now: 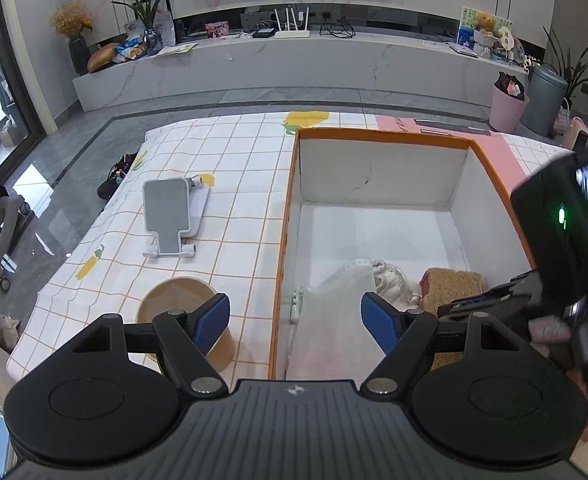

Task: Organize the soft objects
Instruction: 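Press the brown sponge down inside the orange box with the right gripper, then move both grippers back over the bed toward the remaining items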

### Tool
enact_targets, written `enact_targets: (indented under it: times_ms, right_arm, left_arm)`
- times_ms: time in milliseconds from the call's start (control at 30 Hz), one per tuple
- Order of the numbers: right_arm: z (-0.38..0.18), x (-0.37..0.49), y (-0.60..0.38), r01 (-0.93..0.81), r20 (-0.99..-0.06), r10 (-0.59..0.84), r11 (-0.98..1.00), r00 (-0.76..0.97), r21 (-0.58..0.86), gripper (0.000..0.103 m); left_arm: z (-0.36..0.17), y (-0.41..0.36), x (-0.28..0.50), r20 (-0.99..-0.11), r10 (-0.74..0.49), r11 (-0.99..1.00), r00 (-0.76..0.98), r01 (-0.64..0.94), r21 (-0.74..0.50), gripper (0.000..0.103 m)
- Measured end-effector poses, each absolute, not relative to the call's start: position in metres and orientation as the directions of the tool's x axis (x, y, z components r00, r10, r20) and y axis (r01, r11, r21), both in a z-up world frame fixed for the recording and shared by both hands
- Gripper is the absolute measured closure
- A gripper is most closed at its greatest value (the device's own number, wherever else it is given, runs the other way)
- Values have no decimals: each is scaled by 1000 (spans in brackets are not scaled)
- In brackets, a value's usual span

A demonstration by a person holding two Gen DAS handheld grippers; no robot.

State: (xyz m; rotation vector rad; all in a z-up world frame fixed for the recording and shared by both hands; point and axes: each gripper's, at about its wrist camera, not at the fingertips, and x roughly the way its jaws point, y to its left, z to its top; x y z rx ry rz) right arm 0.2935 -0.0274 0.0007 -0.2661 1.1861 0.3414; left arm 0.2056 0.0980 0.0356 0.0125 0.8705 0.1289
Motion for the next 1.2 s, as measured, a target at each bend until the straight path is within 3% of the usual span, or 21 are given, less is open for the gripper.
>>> enact_targets:
  times_ms: [500, 833, 1000, 1067, 1200]
  right_arm:
    - [4, 275, -27, -425, -888, 144, 903, 437, -62, 96]
    - [54, 240, -42, -427, -811, 284, 903, 512, 47, 93]
    - [87, 208, -70, -436, -759, 333, 897, 560, 72, 90]
    - [97, 197, -87, -430, -745, 338, 900, 575, 76, 84]
    - [114, 173, -125, -416, -728, 315, 908, 609, 45, 84]
  left_arm:
    - [69, 109, 189, -685, 77, 996, 724, -90, 16, 15]
    - [83, 120, 176, -667, 89, 988, 740, -152, -37, 15]
    - [97, 109, 162, -632, 77, 991, 771, -129, -36, 15]
    - [100, 101, 157, -626, 50, 994, 778, -99, -44, 15]
    - [106, 86, 147, -625, -7, 997, 781, -40, -61, 15]
